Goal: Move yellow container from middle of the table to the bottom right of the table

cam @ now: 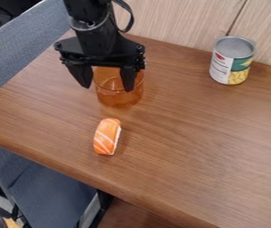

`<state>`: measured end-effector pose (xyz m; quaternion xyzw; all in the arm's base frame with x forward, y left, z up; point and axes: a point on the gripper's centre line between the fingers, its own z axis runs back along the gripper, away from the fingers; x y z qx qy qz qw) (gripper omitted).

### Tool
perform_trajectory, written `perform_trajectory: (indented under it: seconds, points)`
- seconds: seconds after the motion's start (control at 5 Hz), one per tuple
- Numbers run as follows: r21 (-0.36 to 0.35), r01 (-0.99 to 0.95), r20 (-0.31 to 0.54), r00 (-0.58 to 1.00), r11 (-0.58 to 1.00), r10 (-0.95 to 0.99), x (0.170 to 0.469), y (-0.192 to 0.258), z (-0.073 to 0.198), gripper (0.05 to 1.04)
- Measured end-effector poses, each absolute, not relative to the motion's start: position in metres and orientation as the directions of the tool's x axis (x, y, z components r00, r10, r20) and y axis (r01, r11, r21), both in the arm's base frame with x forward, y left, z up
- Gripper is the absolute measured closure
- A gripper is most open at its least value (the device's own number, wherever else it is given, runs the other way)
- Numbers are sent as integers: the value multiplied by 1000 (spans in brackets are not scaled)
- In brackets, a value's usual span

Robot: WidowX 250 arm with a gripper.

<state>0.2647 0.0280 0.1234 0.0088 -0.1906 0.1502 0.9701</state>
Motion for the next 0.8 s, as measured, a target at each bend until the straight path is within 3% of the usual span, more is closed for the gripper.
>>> perform_trajectory:
  seconds: [0.4,0.8]
  points:
    - [-52,-319,319,893,946,318,269,30,116,83]
    - [-68,-445,339,831,893,440,285,70,121,83]
